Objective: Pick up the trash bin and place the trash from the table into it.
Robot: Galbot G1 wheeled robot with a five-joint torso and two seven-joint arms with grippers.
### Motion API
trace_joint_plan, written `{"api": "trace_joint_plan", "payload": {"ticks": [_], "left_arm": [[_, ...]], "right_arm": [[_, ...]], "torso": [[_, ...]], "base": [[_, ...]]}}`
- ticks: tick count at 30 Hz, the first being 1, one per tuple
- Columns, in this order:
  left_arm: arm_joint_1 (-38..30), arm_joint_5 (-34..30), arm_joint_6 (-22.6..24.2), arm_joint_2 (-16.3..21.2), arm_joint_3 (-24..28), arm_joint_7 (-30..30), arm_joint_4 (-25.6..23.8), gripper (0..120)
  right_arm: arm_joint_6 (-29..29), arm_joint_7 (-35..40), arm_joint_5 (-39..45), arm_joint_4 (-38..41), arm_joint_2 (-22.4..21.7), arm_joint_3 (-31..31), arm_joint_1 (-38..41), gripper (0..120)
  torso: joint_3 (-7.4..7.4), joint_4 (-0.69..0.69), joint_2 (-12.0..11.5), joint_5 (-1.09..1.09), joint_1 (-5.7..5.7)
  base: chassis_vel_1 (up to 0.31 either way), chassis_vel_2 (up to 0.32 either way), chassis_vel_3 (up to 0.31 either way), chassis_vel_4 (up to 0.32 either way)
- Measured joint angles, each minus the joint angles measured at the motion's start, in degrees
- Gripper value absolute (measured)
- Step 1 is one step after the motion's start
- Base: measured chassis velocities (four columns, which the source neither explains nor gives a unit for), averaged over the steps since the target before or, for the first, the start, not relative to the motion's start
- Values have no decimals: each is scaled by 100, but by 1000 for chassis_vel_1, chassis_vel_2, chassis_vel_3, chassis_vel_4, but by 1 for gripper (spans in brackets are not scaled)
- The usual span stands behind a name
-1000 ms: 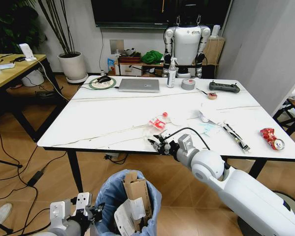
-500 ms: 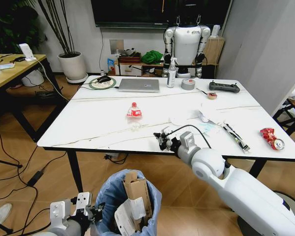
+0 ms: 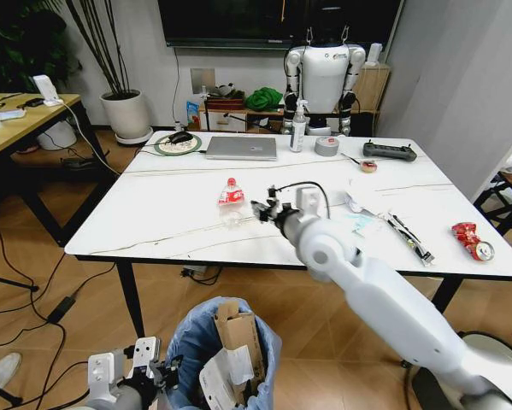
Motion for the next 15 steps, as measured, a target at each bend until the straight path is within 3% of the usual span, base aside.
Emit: {"api": "trace_joint_plan", "payload": {"ticks": [11, 15], "left_arm": [[-3, 13, 0, -18, 1, 9, 0, 0], [-13, 13, 0, -17, -4, 11, 0, 0]], "right_arm": [[-26, 129, 201, -1192, 601, -85, 560, 98], [-22, 105, 198, -1411, 660, -59, 624, 100]], "torso": [[-1, 0, 0, 1, 0], [-1, 0, 0, 1, 0]], "base": [[0, 0, 0, 0], [0, 0, 0, 0]]}}
